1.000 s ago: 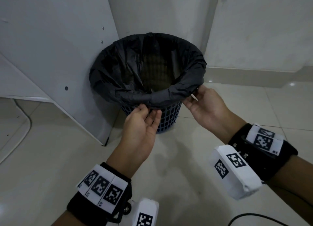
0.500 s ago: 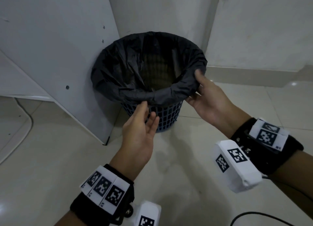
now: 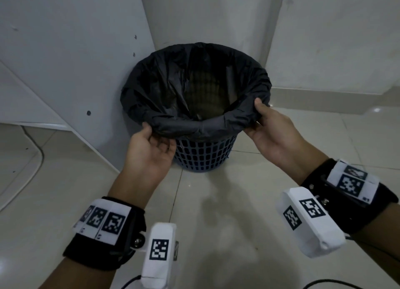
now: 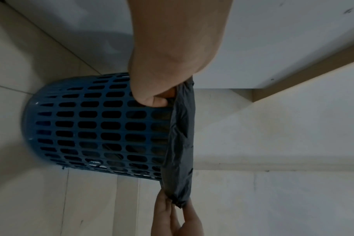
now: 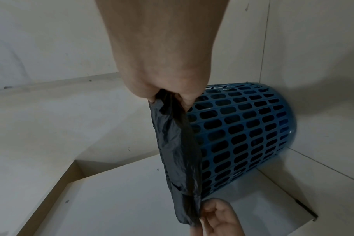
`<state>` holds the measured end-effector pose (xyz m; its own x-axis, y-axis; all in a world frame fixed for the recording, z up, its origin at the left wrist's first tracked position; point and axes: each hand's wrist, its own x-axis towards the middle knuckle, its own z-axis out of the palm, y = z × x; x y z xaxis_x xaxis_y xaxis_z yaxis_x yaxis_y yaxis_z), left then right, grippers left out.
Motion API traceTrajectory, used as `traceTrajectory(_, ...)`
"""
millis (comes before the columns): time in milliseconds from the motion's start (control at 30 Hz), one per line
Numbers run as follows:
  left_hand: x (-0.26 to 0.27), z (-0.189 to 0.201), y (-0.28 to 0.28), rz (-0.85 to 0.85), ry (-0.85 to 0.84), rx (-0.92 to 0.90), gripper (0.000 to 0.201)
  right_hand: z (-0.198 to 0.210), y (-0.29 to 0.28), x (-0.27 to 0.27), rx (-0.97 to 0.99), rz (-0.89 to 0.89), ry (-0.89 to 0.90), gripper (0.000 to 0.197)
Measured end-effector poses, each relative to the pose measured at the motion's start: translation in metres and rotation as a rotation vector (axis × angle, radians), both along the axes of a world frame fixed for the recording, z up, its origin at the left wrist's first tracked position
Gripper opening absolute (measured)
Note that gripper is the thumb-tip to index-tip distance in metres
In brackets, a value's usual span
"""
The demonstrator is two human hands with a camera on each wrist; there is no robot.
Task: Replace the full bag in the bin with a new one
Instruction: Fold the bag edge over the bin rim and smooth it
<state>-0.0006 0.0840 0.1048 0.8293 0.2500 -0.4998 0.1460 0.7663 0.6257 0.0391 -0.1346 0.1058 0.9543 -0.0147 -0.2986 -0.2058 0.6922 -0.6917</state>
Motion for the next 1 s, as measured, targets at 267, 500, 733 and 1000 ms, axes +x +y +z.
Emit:
traceTrajectory(267, -0.003, 0.006, 0.015, -0.034, -0.059, -0.013, 0.031, 0.0, -0.001, -0.005, -0.005, -0.012, 0.007, 0.032)
traceTrajectory(500, -0.046, -0.001, -0.05, -0.035, 0.006, 0.265, 0.029, -0.002, 0.027, -0.034, -0.004, 0.022, 0.028, 0.032)
traceTrajectory(733, -0.057, -0.007, -0.077, -0.043, -0.059, 0.133, 0.049, -0.005, 0.039, -0.064, -0.098, 0.122, -0.001, 0.03)
traceTrajectory(1000, -0.042, -0.001, -0.069, -0.071, -0.042, 0.063, 0.046, -0.003, 0.028, -0.073, -0.094, 0.135, 0.053, 0.043)
